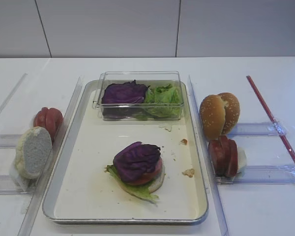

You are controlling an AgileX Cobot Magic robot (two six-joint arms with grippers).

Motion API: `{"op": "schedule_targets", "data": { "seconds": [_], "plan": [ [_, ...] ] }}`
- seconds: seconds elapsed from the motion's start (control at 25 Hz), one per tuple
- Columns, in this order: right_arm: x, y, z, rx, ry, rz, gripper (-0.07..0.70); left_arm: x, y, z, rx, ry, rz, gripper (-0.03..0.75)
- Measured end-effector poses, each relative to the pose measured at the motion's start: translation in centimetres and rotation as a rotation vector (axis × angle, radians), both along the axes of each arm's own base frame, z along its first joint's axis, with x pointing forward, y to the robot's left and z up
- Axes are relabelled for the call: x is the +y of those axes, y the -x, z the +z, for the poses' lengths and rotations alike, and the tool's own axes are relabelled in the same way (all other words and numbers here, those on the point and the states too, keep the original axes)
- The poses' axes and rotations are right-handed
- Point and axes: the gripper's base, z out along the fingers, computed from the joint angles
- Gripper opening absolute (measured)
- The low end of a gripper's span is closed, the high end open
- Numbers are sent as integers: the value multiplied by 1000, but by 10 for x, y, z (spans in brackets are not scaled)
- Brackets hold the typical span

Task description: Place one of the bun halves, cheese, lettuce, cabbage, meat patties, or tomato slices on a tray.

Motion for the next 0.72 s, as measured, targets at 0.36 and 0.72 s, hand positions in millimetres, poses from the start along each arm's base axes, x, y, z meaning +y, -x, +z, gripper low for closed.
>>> {"op": "schedule_targets", "data": {
  "seconds": [0.36, 0.72],
  "plan": [
    [0, 0, 0, 0, 0, 0, 624, 0, 0, 0, 0, 0, 0, 621],
    [0, 0, 0, 0, 3, 2, 624, 0, 0, 0, 0, 2, 1, 621]
  ]
}}
